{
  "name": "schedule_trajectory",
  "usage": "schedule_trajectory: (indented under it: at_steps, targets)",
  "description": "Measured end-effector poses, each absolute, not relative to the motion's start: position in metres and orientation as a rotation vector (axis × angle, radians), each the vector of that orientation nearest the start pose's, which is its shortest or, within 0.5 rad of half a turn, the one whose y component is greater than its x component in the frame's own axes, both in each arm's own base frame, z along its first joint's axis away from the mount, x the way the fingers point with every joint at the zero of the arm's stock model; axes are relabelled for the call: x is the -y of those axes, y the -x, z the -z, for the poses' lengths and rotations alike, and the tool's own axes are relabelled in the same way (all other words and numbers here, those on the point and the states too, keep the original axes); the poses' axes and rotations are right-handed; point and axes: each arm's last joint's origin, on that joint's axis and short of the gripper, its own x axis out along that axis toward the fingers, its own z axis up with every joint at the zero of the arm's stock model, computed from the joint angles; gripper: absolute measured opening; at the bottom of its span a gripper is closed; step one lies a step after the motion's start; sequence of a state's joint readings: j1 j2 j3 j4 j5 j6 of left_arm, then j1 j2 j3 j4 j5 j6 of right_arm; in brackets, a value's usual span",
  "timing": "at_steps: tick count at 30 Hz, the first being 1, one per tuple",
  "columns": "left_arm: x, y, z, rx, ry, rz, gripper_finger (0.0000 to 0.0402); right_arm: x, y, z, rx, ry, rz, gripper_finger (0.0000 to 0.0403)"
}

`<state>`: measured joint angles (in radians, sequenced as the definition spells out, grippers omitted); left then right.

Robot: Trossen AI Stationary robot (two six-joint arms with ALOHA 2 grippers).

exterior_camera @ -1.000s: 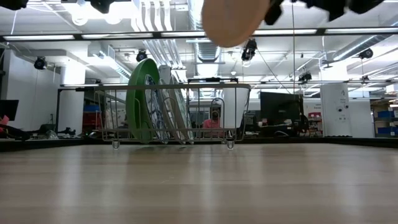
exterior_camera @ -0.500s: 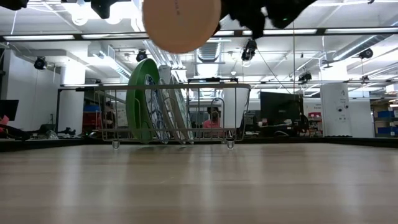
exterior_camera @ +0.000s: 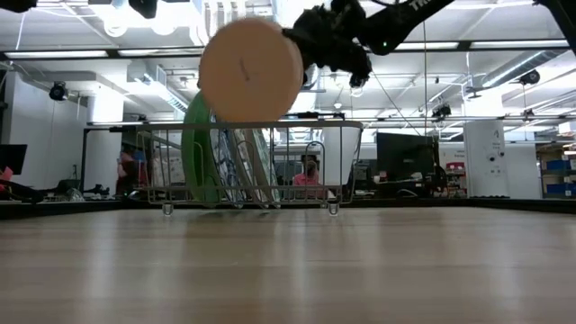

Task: Sort dishes
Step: Put the light pink plate into the dish rack

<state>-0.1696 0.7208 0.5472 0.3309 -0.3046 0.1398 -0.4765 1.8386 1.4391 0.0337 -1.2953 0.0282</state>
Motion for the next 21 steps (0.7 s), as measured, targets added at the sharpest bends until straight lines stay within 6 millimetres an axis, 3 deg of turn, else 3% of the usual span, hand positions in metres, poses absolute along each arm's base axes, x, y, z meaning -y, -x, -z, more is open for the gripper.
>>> schedule_trajectory:
  at_steps: [9,21]
  targets:
    - [0.019,-0.161,-0.319,0.184,-0.097,-0.148,0.0153,0.179,-0.373,-0.274,-0.331,-0.413,-0.700,0.0004]
    - [0.019,-0.162,-0.318,0.179,-0.091,-0.147,0.0153,0.182,-0.373,-0.277,-0.360,-0.412,-0.547,0.0087]
